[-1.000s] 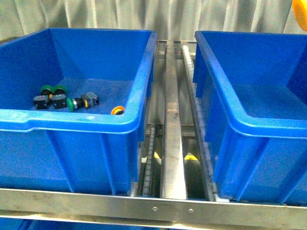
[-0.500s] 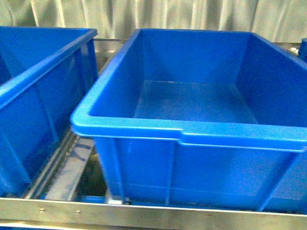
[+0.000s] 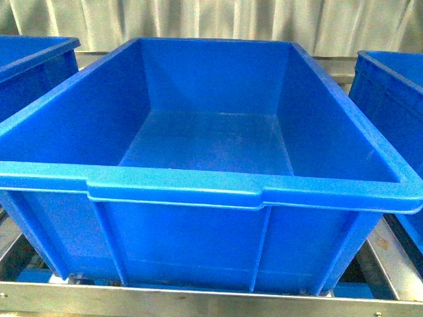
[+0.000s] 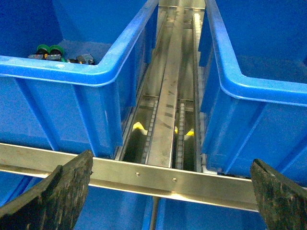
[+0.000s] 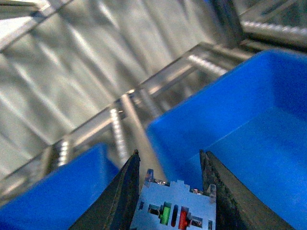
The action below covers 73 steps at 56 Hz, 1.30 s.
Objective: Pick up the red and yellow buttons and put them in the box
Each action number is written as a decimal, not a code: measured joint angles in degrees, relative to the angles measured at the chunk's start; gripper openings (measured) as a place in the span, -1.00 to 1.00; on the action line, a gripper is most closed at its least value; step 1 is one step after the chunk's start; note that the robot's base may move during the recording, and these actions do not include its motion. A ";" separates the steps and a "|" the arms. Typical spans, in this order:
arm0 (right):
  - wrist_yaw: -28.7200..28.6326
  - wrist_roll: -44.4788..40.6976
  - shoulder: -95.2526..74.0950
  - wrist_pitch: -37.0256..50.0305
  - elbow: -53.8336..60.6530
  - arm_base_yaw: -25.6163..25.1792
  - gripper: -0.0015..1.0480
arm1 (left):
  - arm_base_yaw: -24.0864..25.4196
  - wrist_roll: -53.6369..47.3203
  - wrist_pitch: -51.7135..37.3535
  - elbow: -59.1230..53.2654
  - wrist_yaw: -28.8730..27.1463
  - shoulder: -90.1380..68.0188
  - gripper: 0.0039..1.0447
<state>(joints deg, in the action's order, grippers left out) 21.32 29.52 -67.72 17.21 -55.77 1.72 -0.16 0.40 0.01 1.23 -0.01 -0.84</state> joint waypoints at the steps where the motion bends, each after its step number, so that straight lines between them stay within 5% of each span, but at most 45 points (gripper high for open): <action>1: -0.02 -0.26 -0.52 0.00 -0.24 -0.63 -0.40 | 0.02 0.00 0.00 0.00 0.02 0.00 0.85; 16: -3.48 -6.58 -13.53 -0.61 -3.43 -11.78 -0.40 | 0.02 0.00 0.00 0.00 0.02 0.00 0.85; 43: -6.03 -9.73 -30.05 3.69 -3.41 -17.05 -0.40 | 0.02 0.00 0.00 0.00 0.02 0.00 0.85; 67: -9.20 -12.55 -23.63 -2.05 -5.68 -17.64 0.87 | 0.02 0.00 0.00 0.00 0.02 0.00 0.85; 73: -11.63 -10.91 -19.30 -5.22 -5.51 -18.51 0.85 | 0.02 -0.02 0.00 0.00 0.02 0.00 0.85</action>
<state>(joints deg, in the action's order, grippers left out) 9.69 18.61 -87.02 11.99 -61.28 -16.80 -0.14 0.38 0.01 1.23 0.01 -0.84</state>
